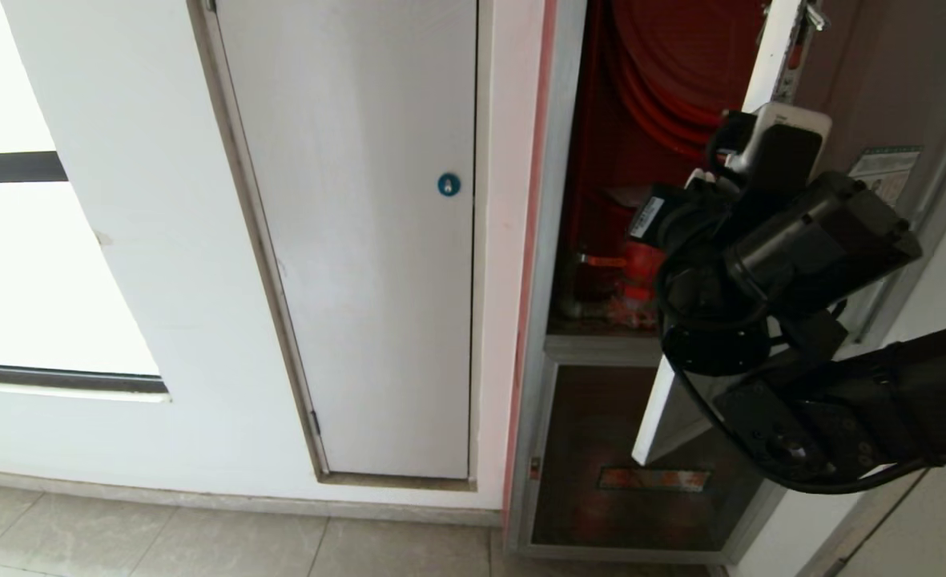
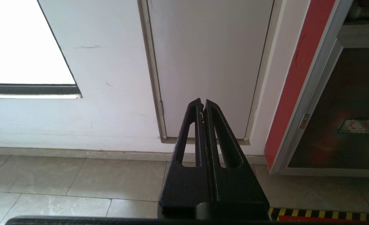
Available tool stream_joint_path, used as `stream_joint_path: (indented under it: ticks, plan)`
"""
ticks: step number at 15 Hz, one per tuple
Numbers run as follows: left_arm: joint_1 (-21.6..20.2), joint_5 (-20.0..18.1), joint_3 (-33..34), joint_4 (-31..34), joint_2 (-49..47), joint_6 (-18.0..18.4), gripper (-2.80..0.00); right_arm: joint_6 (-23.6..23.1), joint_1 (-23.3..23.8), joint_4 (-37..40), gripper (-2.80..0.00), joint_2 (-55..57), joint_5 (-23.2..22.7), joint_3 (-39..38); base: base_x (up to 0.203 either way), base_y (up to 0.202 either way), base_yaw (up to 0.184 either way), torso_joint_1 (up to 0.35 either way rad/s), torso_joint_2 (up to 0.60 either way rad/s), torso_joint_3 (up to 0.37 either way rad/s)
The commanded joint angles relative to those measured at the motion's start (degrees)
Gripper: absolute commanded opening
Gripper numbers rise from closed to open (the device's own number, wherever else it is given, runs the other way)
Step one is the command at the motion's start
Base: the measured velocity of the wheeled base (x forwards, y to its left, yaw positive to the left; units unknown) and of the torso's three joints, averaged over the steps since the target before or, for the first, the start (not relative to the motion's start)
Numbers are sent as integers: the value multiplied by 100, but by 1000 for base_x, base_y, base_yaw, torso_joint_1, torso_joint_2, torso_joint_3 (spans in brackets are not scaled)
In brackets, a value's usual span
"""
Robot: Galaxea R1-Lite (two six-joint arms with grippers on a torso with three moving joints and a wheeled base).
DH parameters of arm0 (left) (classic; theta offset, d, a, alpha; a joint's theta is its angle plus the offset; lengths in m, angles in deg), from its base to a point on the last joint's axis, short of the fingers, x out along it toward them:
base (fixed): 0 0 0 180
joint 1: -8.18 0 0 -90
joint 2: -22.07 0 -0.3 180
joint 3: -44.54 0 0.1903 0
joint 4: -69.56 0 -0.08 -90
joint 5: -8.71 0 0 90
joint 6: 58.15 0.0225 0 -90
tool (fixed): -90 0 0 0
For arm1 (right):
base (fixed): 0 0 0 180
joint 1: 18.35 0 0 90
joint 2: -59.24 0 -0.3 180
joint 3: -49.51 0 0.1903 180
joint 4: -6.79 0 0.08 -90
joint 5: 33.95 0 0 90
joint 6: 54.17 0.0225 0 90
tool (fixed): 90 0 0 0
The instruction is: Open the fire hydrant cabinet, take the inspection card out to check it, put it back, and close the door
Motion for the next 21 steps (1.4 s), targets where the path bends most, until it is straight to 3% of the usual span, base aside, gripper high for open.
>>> stream_joint_path:
  ticks: [1, 9, 21]
  plan:
    - [6, 0, 35, -3, 1, 1, -280, -6, -89, -49, -280, -350, 27, -210, 0, 0, 0, 0, 0, 0]
    - [-2, 7, 35, -3, 1, 8, -280, -1, -342, -41, -280, -893, 135, -712, 0, 0, 0, 0, 0, 0]
    - [-2, 0, 35, -3, 1, 1, -280, -36, -218, 7, -280, -361, -39, -668, 0, 0, 0, 0, 0, 0]
